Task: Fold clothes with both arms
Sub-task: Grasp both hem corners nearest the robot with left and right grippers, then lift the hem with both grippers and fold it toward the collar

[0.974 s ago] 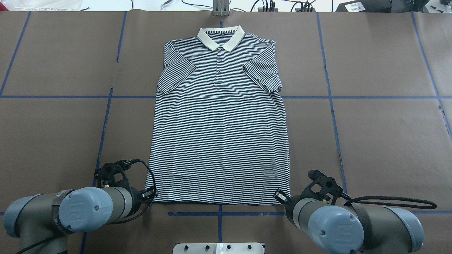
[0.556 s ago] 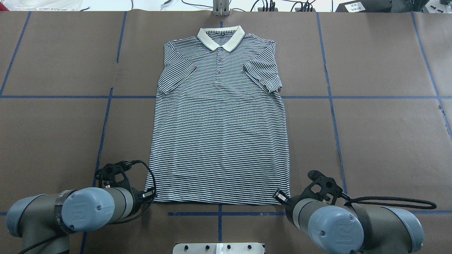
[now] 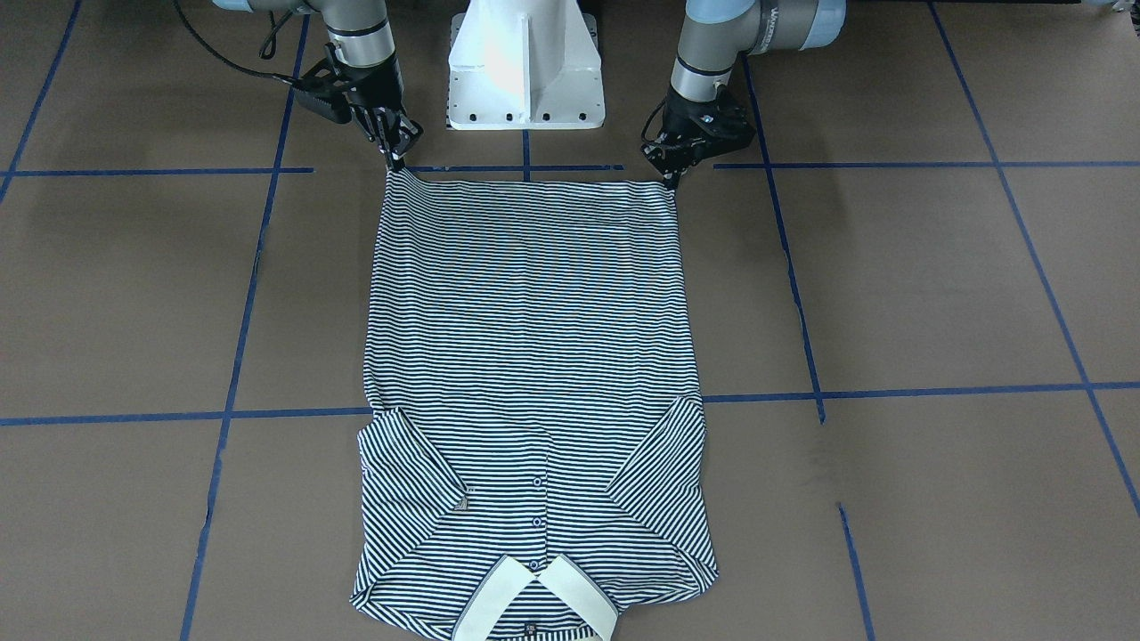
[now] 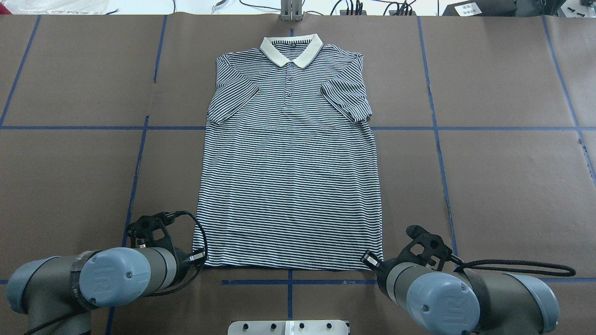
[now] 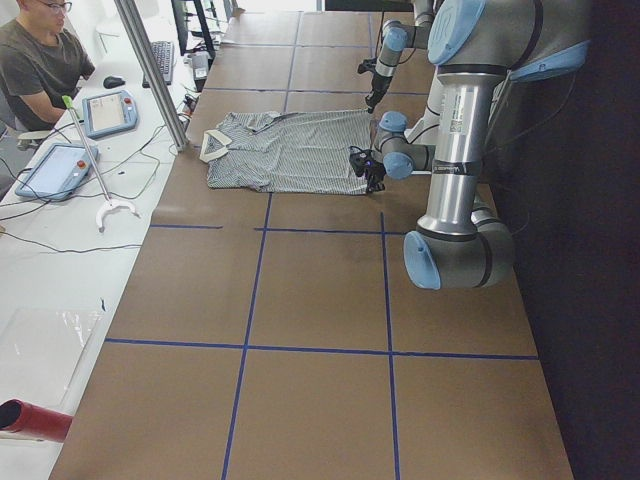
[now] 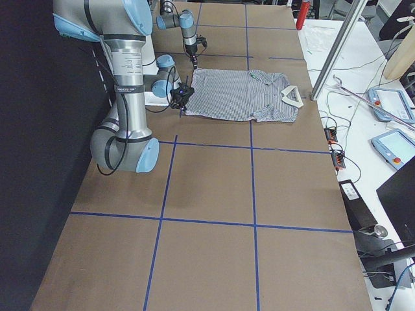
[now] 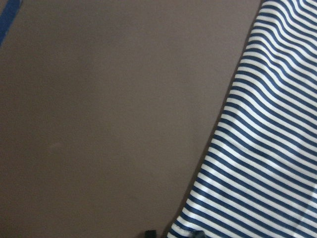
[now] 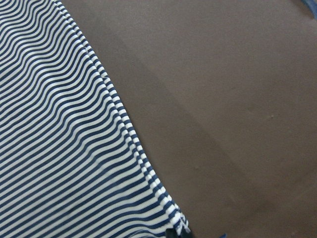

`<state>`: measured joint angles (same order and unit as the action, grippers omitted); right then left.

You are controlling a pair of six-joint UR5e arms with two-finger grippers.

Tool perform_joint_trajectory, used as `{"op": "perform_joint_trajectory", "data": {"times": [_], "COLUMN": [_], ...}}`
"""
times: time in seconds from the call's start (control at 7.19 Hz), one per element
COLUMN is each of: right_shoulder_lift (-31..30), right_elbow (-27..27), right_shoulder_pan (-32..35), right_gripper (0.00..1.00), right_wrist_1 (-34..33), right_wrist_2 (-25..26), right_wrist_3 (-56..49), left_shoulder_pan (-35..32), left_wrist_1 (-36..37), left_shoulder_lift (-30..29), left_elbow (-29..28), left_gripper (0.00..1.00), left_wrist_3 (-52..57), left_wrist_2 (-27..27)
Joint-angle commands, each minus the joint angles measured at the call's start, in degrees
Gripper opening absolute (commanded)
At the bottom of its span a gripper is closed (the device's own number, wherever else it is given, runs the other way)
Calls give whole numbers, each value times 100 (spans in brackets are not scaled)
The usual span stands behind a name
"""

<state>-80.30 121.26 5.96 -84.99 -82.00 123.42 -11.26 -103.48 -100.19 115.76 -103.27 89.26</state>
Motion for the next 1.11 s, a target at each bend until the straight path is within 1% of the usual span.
{"op": "perform_joint_trajectory", "data": {"times": [0.0,0.14,0.28,0.42,0.56,0.7,0.97], "right_shoulder_lift": [-20,-107,-509,-800,-881,-873,-829], "right_elbow": [55,186,579,983,1144,1232,1225], "right_shoulder_pan": [-94,-234,-540,-760,-797,-754,-124], "right_gripper": [0,0,0,0,0,0,0], "right_wrist_1": [0,-9,0,0,0,0,0], "right_wrist_2": [0,0,17,18,18,52,53], "right_wrist_3": [16,16,16,25,25,16,-36], "left_shoulder_pan": [1,9,70,358,430,475,327], "left_wrist_1": [21,108,300,633,697,715,908], "left_shoulder_lift": [-18,17,34,35,17,-9,-149], "left_elbow": [287,611,875,1121,1237,1386,1554], "left_gripper": [0,0,0,0,0,0,0], "left_wrist_3": [-9,-26,-87,-288,-943,-975,-941], "left_wrist_2": [-22,-23,38,100,83,83,92]}}
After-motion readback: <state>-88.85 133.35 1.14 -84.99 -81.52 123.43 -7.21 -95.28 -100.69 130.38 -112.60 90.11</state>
